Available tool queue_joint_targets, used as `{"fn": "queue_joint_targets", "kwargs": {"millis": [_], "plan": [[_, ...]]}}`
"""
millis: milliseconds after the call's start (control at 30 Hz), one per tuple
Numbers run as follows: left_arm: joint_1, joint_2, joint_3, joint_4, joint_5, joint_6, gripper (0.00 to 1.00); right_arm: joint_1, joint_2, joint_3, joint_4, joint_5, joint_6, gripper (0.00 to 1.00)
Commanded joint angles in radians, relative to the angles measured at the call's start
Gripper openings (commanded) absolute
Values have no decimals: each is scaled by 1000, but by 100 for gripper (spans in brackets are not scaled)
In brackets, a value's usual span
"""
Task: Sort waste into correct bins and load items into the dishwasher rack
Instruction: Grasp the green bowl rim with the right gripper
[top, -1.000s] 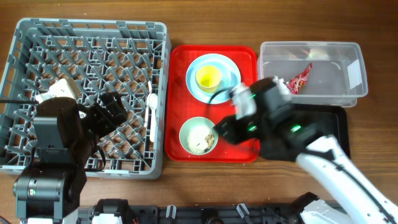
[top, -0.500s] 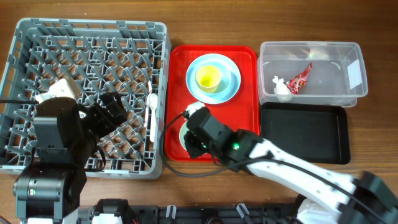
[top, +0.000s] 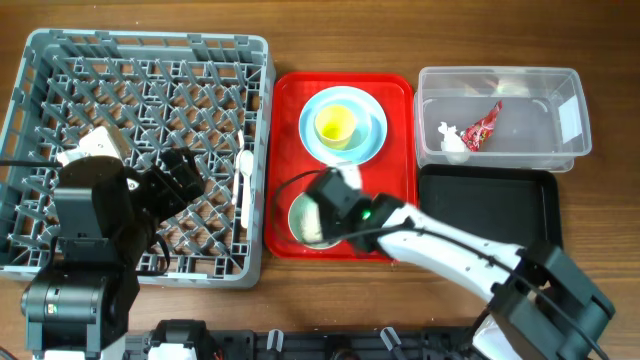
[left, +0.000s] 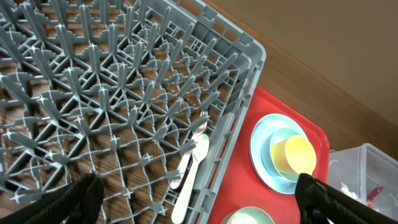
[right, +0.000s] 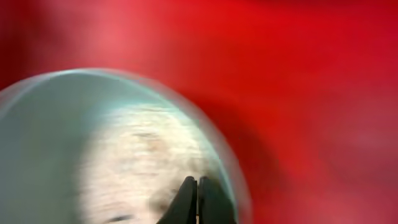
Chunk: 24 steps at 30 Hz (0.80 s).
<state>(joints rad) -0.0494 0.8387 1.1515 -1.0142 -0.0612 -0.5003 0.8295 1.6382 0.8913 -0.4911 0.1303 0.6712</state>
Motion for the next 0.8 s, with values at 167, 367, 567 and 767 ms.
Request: {"fn": "queue_joint_targets", "kwargs": {"millis": [167,367,567,767], "plan": [[7,-2,14,3,5,-10,100,-179,0,16,-110,35,3,4],[7,-2,14,3,4,-10,100,-204,-50,100,-153,-26,-100,8],[7,-2,14,3,5,-10,100,-204,-127,142,-153,-393,-224,23],[7,-2,14,3,4,-10,100,-165,-128,129,-158,-438,-224,29]]}}
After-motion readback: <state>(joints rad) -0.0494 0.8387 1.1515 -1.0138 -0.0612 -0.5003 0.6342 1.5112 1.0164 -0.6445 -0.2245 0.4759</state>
